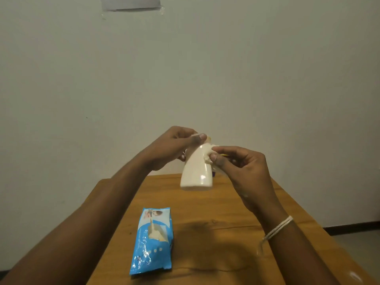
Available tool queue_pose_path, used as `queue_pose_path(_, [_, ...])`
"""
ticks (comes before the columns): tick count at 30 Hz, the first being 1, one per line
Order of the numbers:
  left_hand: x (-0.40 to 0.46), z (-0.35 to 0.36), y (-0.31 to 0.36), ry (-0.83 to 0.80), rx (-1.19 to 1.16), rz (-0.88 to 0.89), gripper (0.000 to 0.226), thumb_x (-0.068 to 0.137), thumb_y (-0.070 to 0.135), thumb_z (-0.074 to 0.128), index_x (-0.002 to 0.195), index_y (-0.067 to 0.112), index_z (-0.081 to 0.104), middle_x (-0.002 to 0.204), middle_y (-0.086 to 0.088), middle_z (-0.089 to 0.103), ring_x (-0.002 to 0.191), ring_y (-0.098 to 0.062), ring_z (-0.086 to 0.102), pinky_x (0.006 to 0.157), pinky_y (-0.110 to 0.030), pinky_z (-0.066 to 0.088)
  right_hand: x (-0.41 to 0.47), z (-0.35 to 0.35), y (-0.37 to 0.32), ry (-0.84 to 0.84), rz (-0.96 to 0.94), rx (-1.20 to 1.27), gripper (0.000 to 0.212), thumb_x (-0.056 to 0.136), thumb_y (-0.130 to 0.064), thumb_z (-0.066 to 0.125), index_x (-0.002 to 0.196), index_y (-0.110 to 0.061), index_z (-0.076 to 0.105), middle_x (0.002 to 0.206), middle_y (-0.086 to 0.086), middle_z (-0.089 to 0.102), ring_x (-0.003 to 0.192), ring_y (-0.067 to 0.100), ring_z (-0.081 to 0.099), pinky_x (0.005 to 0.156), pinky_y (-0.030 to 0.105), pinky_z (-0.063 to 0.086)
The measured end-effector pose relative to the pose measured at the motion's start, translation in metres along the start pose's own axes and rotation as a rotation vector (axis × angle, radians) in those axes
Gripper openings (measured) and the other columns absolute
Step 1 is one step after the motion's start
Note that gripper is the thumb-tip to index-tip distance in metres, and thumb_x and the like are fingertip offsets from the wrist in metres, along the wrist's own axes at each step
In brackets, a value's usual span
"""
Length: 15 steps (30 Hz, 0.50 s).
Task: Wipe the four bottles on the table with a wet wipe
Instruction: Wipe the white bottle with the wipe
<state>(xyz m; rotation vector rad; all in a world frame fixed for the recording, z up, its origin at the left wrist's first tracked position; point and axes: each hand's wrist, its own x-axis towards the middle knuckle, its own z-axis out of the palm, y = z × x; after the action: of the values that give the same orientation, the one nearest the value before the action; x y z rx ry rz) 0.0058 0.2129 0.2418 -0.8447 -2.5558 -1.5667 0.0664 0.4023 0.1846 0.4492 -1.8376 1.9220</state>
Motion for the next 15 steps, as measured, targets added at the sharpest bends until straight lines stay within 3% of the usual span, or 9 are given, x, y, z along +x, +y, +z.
queue_pose_path(6, [0.005,-0.008,0.009,0.287,-0.134,-0.100,0.042,0.091,0.038,0.068,0.107,-0.001,0.072,0.104,-0.018,0.074,0.086,-0.021,0.073,0.070,-0.033,0.063,-0.017,-0.002,0.007,0.029,-0.087,-0.174,0.012,0.084,-0.021,0.075,0.095,-0.026,0.078,0.094,-0.015,0.076,0.092,0.002,0.070,0.074,0.022,0.062])
queue_pose_path(11, [-0.001,0.016,0.005,0.402,-0.403,-0.365,0.041,0.091,0.033,0.071,0.107,-0.005,0.069,0.101,-0.019,0.071,0.081,-0.026,0.074,0.065,-0.029,0.063,-0.021,0.010,0.014,0.428,-0.180,-0.039,0.016,0.087,-0.014,0.073,0.103,-0.015,0.075,0.101,-0.003,0.075,0.097,0.010,0.071,0.072,0.017,0.058])
queue_pose_path(15, [-0.002,0.037,0.002,0.506,-0.586,-0.353,0.042,0.089,0.023,0.074,0.115,-0.008,0.062,0.105,-0.019,0.067,0.083,-0.032,0.076,0.071,-0.039,0.064,-0.018,0.022,0.021,0.601,-0.104,0.099,0.023,0.087,-0.017,0.072,0.109,-0.013,0.074,0.107,0.002,0.074,0.103,0.011,0.070,0.067,0.012,0.056])
